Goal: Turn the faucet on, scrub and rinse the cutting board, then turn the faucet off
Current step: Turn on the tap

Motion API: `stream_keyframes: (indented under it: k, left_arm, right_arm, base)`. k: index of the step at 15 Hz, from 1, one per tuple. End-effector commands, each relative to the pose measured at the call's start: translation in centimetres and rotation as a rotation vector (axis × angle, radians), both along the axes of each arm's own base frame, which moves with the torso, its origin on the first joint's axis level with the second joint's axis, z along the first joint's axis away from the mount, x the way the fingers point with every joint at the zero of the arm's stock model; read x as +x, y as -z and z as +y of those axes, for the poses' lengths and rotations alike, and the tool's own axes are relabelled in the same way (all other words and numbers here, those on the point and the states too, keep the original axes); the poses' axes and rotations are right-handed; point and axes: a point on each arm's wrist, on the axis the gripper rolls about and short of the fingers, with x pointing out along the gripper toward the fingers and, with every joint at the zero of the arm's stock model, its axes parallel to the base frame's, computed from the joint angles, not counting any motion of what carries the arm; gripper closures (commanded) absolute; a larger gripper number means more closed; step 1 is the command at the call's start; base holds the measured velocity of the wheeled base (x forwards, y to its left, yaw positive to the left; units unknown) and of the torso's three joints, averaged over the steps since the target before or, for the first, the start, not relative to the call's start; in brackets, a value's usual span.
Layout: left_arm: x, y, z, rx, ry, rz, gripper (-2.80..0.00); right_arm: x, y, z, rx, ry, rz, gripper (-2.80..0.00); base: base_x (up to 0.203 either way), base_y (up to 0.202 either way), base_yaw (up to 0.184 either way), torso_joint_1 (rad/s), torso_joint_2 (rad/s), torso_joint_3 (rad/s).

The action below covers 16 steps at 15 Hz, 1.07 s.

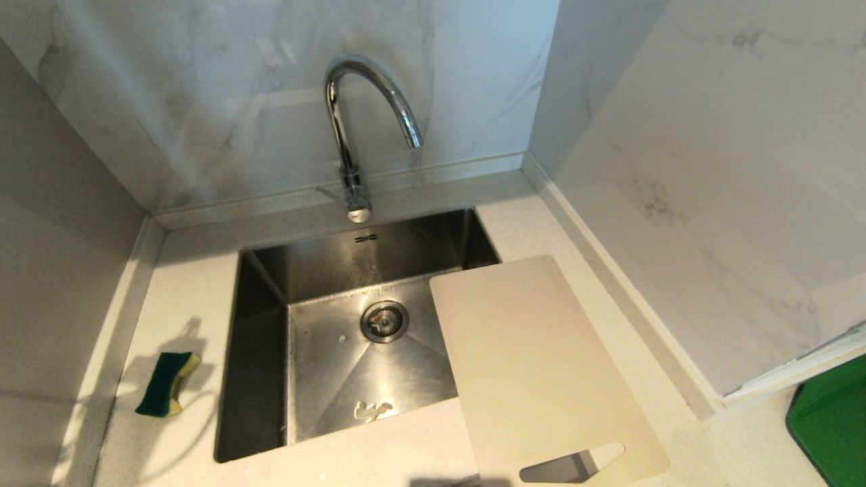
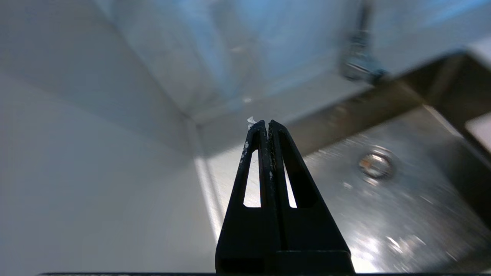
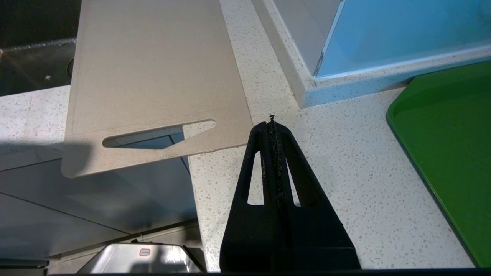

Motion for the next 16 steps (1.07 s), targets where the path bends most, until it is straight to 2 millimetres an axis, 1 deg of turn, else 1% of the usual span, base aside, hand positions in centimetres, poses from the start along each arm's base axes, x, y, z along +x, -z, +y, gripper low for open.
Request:
stream_keyframes:
  k: [1, 3, 4, 5, 6, 8, 10, 14, 16]
  left_arm:
    - [6.0, -1.1, -0.6, 0.001, -0.079, 0.063, 0.0]
    - [8.9, -2.2, -2.0, -0.007, -0.246, 0.059, 0.0]
    - [10.3, -2.9, -3.1, -0.016, -0.325, 0.052, 0.0]
    - [11.6, -3.4, -4.7, -0.024, -0.333, 0.044, 0.0]
    - [12.6, -3.3, -6.0, -0.025, -0.33, 0.05, 0.0]
    - [14.8, -2.5, -8.8, -0.015, -0.324, 0.078, 0.0]
    - [16.9, -1.4, -10.8, -0.023, -0.306, 0.089, 0.0]
    - [22.5, 1.6, -13.7, -0.077, -0.298, 0.05, 0.0]
    - [25.1, 2.8, -14.9, -0.168, -0.295, 0.019, 0.0]
  right_arm:
    - [0.0, 0.0, 0.0, 0.0, 0.0, -0.001, 0.0]
    - [0.0, 0.0, 0.0, 0.001, 0.001, -0.001, 0.0]
    - [0.0, 0.0, 0.0, 0.004, 0.001, -0.001, 0.0]
    - [0.0, 0.0, 0.0, 0.004, 0.002, -0.001, 0.0]
    - [0.0, 0.0, 0.0, 0.004, 0.003, -0.001, 0.0]
    - [0.0, 0.0, 0.0, 0.006, 0.003, -0.001, 0.0]
    - [0.0, 0.0, 0.0, 0.007, 0.003, -0.001, 0.0]
    - [0.0, 0.0, 0.0, 0.014, 0.004, 0.0, 0.0]
    - [0.0, 0.0, 0.0, 0.014, 0.004, -0.001, 0.0]
  base:
    - [0.0, 0.0, 0.0, 0.0, 0.0, 0.0]
    - [0.0, 0.0, 0.0, 0.0, 0.0, 0.0]
    - [0.0, 0.0, 0.0, 0.0, 0.0, 0.0]
    - [0.0, 0.0, 0.0, 0.0, 0.0, 0.0]
    - [0.0, 0.0, 0.0, 0.0, 0.0, 0.0]
    - [0.0, 0.0, 0.0, 0.0, 0.0, 0.0]
    - [0.0, 0.0, 0.0, 0.0, 0.0, 0.0]
    - [0.0, 0.0, 0.0, 0.0, 0.0, 0.0]
    - [0.0, 0.0, 0.0, 0.0, 0.0, 0.0]
